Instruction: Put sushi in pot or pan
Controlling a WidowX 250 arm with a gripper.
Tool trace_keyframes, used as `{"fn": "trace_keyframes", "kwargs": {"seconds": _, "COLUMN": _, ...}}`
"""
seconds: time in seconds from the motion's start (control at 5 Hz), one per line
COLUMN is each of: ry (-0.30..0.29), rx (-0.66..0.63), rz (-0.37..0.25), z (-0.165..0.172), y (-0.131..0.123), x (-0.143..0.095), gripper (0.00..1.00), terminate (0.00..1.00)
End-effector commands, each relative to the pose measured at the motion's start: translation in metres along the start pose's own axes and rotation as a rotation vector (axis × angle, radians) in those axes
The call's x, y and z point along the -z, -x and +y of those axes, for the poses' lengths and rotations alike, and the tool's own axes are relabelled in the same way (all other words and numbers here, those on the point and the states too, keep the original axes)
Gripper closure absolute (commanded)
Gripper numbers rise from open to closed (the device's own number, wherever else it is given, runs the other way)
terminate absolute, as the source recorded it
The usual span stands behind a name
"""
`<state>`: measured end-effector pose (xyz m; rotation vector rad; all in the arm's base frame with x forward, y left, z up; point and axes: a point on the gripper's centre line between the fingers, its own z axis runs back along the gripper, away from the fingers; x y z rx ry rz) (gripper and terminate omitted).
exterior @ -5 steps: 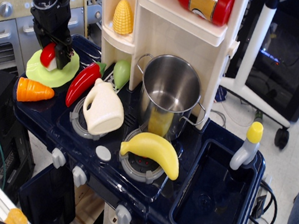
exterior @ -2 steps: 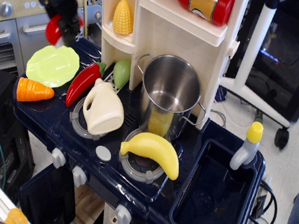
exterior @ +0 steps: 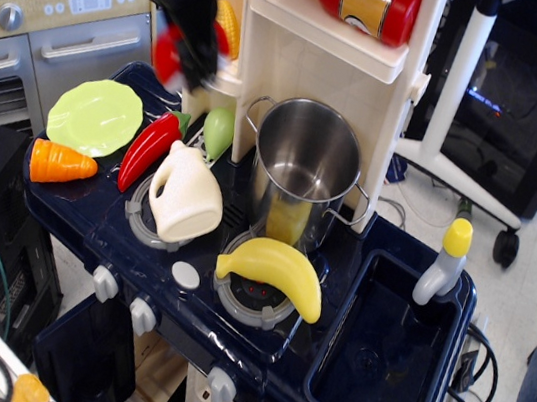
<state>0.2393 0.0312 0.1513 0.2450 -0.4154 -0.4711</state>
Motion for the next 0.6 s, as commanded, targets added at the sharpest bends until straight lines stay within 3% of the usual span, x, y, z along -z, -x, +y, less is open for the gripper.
{"fn": "trace_keyframes", "kwargs": {"seconds": 0.0, "ry": -0.064, "rx": 0.015, "rz": -0.074, "z": -0.049, "y": -0.032, "x": -0.019, "gripper": 1.0, "terminate": 0.0}}
{"fn": "trace_keyframes", "kwargs": {"seconds": 0.2, "ry": -0.027, "rx": 0.069, "rz": -0.122, "z": -0.035, "y": -0.048, "x": 0.0, "gripper": 1.0, "terminate": 0.0}}
{"fn": "trace_keyframes", "kwargs": {"seconds": 0.4, "ry": -0.043, "rx": 0.094, "rz": -0.171, "z": -0.027, "y": -0.059, "x": 0.018, "gripper": 1.0, "terminate": 1.0}}
